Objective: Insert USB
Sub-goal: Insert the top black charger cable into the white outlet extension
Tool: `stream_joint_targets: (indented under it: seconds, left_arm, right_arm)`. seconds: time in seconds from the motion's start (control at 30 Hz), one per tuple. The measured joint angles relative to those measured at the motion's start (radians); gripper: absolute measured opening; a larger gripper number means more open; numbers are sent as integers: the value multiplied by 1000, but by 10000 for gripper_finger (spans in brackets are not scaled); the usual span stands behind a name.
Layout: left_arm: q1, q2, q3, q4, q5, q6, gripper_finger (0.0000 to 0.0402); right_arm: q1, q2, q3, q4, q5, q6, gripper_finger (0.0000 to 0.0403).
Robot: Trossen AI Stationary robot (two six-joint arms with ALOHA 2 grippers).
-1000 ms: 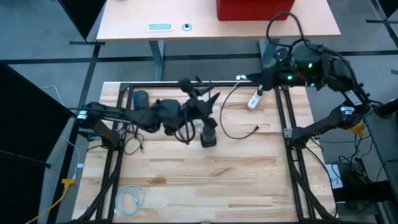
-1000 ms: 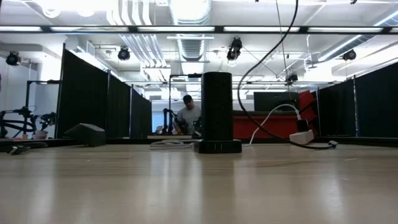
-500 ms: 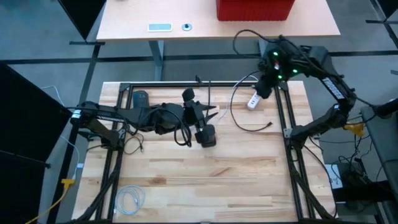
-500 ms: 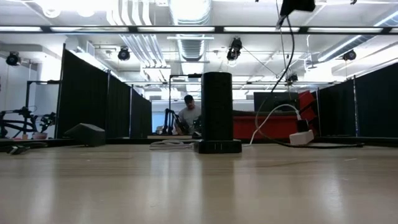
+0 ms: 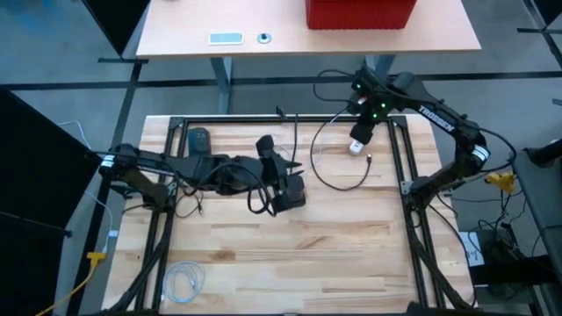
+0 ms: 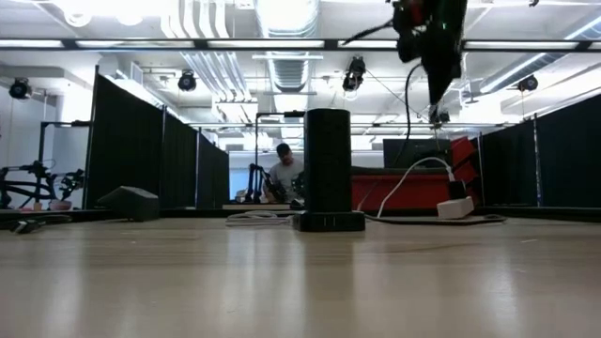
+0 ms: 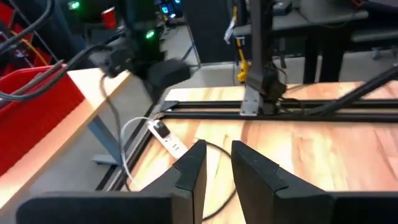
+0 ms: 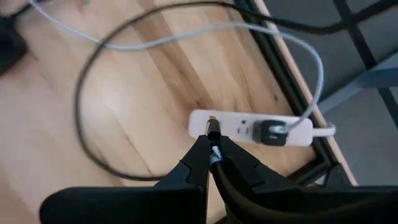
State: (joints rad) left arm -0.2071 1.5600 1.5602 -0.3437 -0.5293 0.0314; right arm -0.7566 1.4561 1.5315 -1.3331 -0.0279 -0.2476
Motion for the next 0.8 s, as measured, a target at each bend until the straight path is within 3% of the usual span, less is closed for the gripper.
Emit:
stream_joint_targets:
  seconds: [0.1,0.6,0.8]
  left_arm:
    - [-30,-2,0,4,0,-18,63]
    - [-73,-2,-16,57,-2,-81,63]
    - [-94,-2,-40,52,-4,-135,63]
  right_arm:
    - [-40,-39,-119,88,6,-31,8]
    - [-81,132,-286,220,41,-173,8]
    - [-82,207,-292,240,28,-192,8]
